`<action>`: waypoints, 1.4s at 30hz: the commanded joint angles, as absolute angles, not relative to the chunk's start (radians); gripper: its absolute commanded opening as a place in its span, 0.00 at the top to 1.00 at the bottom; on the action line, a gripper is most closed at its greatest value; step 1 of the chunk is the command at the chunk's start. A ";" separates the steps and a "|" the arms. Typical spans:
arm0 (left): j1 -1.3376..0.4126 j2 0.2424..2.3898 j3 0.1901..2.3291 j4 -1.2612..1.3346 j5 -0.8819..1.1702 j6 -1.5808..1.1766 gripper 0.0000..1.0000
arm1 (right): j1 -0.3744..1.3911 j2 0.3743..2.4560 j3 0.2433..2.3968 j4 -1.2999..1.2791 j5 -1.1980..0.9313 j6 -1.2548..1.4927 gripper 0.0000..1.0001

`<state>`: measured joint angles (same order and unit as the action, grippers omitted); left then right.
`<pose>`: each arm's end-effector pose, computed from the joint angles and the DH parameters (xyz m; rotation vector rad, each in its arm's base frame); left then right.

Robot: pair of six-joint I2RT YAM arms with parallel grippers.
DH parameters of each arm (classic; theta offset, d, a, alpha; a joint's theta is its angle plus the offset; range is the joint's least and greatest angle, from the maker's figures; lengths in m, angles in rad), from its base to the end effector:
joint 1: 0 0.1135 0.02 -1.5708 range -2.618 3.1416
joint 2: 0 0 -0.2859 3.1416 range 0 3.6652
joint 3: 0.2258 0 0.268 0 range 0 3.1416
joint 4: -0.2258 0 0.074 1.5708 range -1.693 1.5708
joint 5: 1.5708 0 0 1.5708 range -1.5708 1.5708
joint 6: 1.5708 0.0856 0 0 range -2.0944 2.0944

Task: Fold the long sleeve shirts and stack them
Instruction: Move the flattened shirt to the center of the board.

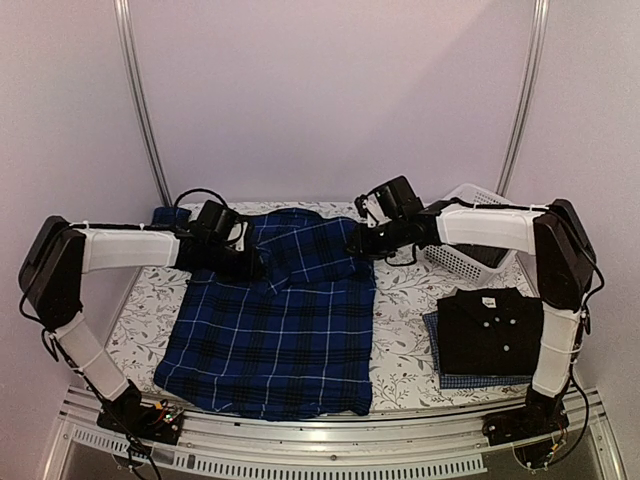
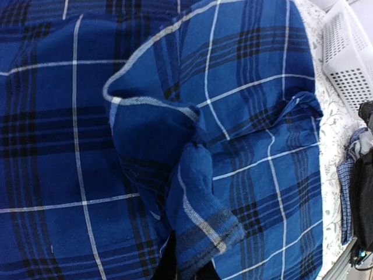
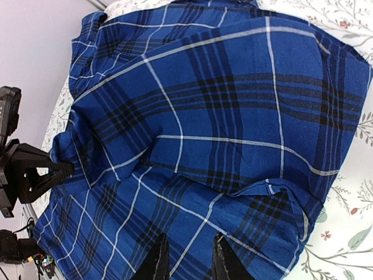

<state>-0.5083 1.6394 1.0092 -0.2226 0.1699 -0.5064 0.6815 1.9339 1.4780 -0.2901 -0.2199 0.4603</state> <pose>0.3338 -0.2025 0.1740 0.0829 2.5173 -0.6464 0.3751 0.3283 0.2127 -0.3865 2.4126 0.8037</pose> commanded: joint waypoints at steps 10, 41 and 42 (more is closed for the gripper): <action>-0.473 1.888 1.054 -0.142 0.232 -0.560 1.00 | 0.593 2.179 1.501 -0.208 -0.208 0.532 0.83; -0.354 1.959 1.581 -0.340 0.411 -0.540 1.00 | 0.690 1.792 1.262 -0.391 -0.087 0.515 0.62; -0.342 1.958 1.574 -0.335 0.420 -0.537 1.00 | 0.733 1.773 1.232 -0.394 -0.073 0.527 0.62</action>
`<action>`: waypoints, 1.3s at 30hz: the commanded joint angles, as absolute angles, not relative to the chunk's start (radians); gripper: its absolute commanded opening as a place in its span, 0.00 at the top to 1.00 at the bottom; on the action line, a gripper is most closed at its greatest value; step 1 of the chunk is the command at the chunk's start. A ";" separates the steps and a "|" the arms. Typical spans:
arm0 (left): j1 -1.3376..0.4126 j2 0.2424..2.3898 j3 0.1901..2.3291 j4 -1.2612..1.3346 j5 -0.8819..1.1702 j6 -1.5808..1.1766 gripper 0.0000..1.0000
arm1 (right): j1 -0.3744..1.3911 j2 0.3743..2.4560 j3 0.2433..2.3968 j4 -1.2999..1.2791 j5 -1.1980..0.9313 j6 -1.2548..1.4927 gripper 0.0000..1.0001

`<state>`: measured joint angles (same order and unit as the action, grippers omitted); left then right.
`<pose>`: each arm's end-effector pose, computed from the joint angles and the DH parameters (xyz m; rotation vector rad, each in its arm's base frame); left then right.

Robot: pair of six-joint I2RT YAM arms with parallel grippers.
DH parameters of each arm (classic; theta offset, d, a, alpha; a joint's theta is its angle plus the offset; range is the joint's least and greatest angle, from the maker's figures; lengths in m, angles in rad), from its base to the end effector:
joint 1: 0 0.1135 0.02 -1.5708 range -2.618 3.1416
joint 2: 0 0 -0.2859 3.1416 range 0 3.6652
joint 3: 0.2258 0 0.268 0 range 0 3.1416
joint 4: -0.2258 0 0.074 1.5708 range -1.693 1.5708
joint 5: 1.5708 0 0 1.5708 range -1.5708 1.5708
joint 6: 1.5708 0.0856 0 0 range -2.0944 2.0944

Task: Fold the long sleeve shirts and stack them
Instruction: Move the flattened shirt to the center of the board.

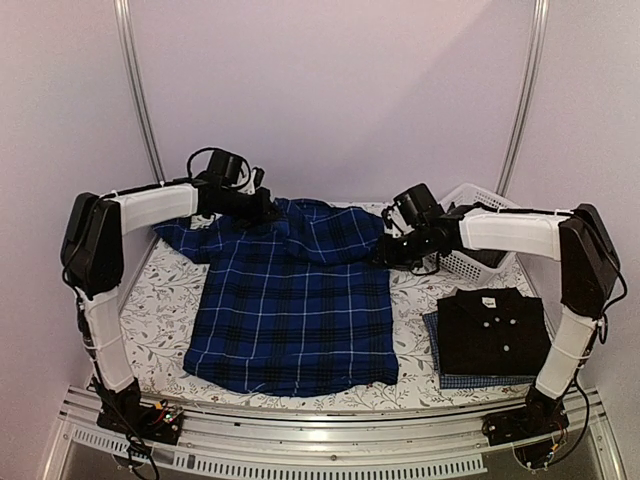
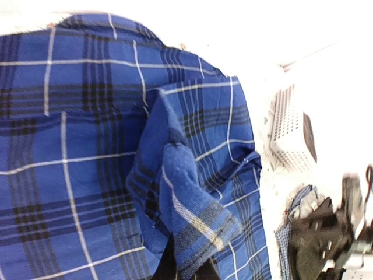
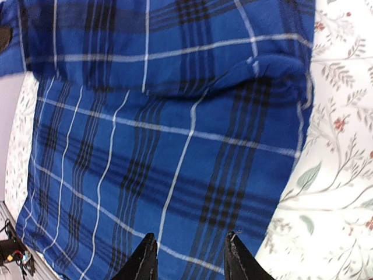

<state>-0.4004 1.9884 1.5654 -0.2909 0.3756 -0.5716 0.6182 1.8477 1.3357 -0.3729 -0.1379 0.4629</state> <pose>0.4619 -0.2296 0.2217 0.0024 2.4031 -0.9131 0.3646 0.2738 0.1900 -0.2607 2.5399 0.6201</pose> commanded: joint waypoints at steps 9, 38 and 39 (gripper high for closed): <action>-0.273 1.957 1.351 -0.226 0.499 -0.562 1.00 | 0.913 1.833 1.179 -0.359 -0.092 0.638 0.62; -0.290 1.634 0.982 -0.148 0.384 -0.662 1.00 | 1.024 1.526 0.839 -0.471 -0.137 0.739 0.58; -0.291 1.646 1.015 -0.152 0.395 -0.653 1.00 | 1.030 1.504 0.836 -0.484 -0.124 0.755 0.58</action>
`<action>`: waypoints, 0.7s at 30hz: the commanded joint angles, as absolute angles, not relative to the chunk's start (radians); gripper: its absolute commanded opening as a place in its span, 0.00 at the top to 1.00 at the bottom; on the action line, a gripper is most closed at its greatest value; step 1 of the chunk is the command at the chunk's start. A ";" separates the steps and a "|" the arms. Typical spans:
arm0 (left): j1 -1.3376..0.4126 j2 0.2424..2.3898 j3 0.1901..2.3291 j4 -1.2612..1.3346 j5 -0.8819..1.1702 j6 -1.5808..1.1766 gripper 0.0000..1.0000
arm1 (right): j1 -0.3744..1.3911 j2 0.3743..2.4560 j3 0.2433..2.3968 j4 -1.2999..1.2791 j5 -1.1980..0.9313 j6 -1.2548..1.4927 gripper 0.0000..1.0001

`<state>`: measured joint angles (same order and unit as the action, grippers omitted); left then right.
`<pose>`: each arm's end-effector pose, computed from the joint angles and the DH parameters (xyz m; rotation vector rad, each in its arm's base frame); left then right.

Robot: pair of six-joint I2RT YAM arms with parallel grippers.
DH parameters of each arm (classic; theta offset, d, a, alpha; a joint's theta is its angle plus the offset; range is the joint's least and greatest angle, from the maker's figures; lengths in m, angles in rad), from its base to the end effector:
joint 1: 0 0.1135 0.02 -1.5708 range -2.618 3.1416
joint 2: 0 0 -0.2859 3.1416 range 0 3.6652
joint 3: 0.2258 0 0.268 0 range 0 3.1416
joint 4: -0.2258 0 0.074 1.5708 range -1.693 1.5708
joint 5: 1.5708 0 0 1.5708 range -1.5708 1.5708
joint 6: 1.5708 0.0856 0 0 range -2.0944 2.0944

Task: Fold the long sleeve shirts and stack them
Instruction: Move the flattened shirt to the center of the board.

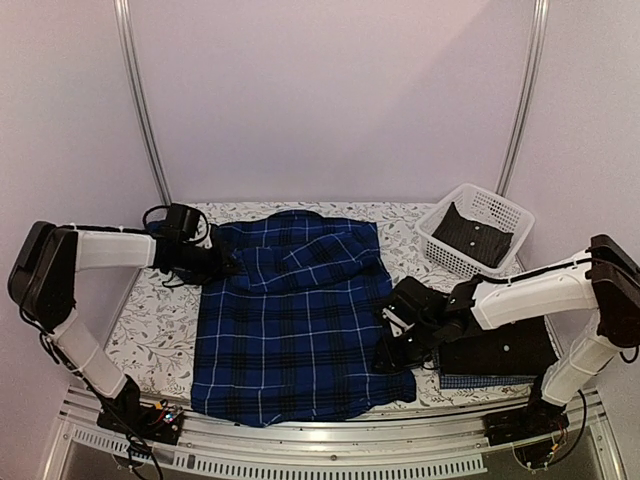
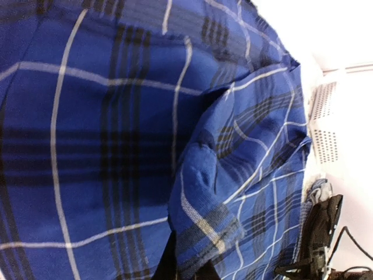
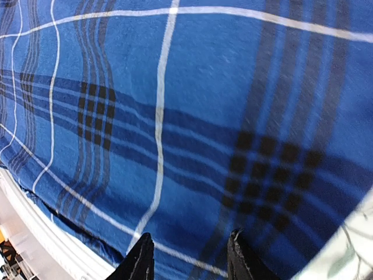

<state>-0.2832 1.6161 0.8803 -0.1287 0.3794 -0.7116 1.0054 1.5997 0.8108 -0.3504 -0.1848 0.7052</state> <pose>0.3430 -0.1328 0.1515 -0.3666 2.5365 -0.8810 0.1587 0.2795 0.1126 -0.4958 2.8817 0.6613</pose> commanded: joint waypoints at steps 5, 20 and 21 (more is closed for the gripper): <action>-0.297 1.711 1.184 -0.185 0.454 -0.609 1.00 | 1.082 1.385 0.772 -0.555 -0.060 0.904 0.58; -0.354 1.813 1.451 -0.151 0.523 -0.597 1.00 | 1.202 1.262 0.612 -0.586 0.039 1.192 0.62; -0.356 1.816 1.462 -0.144 0.525 -0.601 1.00 | 1.202 1.252 0.595 -0.554 0.034 1.203 0.62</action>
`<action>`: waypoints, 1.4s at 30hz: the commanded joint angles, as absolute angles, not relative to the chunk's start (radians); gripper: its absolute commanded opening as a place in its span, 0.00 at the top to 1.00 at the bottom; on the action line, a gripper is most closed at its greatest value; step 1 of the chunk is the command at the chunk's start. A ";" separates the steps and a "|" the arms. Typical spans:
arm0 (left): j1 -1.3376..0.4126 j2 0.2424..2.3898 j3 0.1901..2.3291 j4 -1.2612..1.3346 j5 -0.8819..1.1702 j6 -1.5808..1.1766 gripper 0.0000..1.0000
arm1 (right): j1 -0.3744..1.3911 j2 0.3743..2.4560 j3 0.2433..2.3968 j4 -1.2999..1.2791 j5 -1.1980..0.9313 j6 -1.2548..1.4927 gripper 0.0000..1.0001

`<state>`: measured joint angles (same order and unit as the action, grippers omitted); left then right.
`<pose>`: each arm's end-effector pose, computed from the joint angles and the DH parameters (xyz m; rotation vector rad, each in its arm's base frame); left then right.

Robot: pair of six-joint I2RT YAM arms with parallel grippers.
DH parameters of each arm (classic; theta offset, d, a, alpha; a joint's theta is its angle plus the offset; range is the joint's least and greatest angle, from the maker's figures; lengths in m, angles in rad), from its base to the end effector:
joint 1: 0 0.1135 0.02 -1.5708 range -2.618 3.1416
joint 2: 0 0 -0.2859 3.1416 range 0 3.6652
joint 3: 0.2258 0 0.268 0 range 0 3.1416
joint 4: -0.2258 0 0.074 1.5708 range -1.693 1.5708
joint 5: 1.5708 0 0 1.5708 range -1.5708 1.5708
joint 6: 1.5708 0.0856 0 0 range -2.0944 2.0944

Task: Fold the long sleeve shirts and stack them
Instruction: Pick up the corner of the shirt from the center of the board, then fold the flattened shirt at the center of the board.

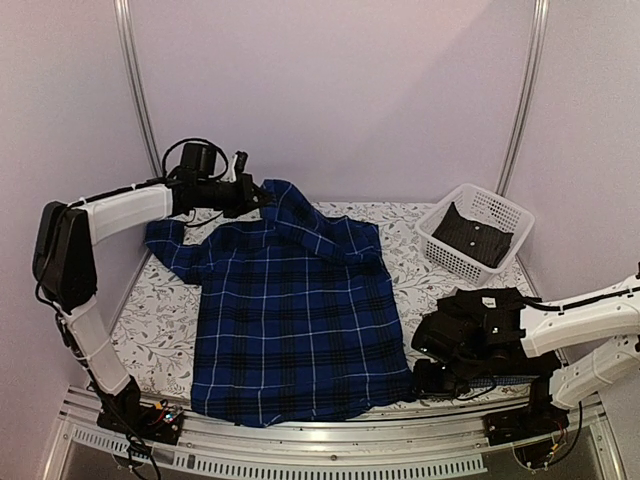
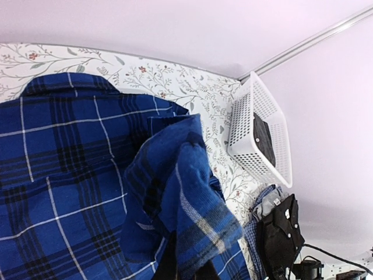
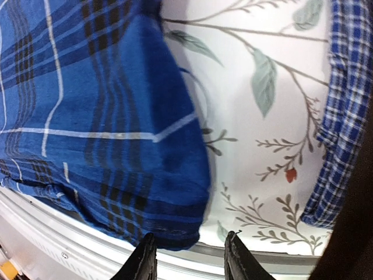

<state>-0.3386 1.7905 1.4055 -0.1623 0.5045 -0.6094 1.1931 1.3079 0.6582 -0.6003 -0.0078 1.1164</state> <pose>0.4334 -0.1965 0.2725 0.0187 2.2393 -1.0764 0.0880 0.2236 0.1279 -0.1164 2.9840 0.4466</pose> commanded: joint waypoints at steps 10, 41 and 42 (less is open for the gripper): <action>-0.367 1.870 1.618 -0.083 0.542 -0.634 1.00 | 1.201 1.294 0.519 -0.350 0.024 1.235 0.69; -0.171 1.820 1.719 -0.222 0.557 -0.586 1.00 | 1.286 1.462 0.998 -0.485 -0.265 0.753 1.00; -0.162 1.823 1.719 -0.228 0.564 -0.580 1.00 | 1.286 1.502 1.022 -0.484 -0.275 0.734 1.00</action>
